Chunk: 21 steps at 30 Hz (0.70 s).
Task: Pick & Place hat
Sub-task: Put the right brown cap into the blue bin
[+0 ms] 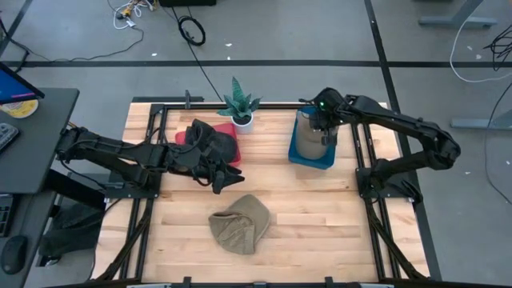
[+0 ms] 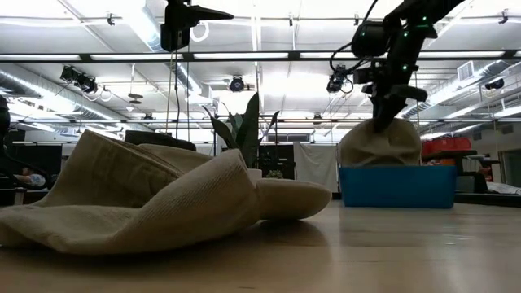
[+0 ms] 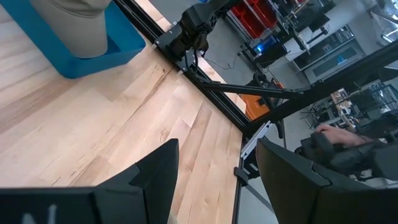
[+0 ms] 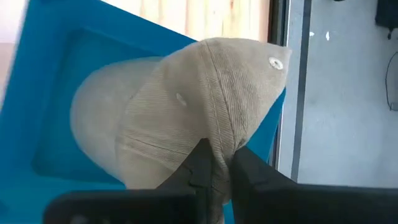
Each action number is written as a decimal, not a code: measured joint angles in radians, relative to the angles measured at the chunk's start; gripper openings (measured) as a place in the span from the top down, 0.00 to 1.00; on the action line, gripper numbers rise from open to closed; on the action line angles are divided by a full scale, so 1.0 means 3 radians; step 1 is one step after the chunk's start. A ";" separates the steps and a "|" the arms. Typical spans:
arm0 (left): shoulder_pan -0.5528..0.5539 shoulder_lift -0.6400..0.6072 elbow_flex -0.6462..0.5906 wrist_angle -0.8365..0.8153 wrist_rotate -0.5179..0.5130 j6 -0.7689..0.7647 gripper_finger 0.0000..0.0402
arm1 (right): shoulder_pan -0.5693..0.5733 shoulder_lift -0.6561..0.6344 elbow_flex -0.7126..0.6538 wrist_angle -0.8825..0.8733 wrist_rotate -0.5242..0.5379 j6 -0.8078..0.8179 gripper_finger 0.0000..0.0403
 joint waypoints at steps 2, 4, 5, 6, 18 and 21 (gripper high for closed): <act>0.0000 0.0000 0.0000 0.0000 0.0000 0.0000 0.45 | -0.0079 0.0062 0.0000 0.0029 -0.0043 0.0009 0.95; 0.0000 0.0000 0.0000 0.0000 0.0000 -0.0003 0.45 | -0.0157 0.0121 0.0000 0.0048 -0.0114 0.0021 0.95; 0.0000 0.0000 0.0000 0.0000 0.0001 -0.0010 0.45 | -0.0194 0.0151 0.0000 0.0056 -0.0127 0.0023 0.95; 0.0000 0.0000 0.0000 0.0000 0.0000 -0.0011 0.45 | -0.0226 0.0179 0.0000 0.0072 -0.0129 0.0023 0.95; 0.0000 0.0000 0.0000 0.0000 0.0000 -0.0011 0.45 | -0.0534 0.0350 -0.0001 0.0171 -0.0196 0.0009 0.94; 0.0000 0.0000 0.0000 0.0000 0.0001 -0.0011 0.45 | -0.0571 0.0386 -0.0001 0.0144 -0.0247 0.0027 0.94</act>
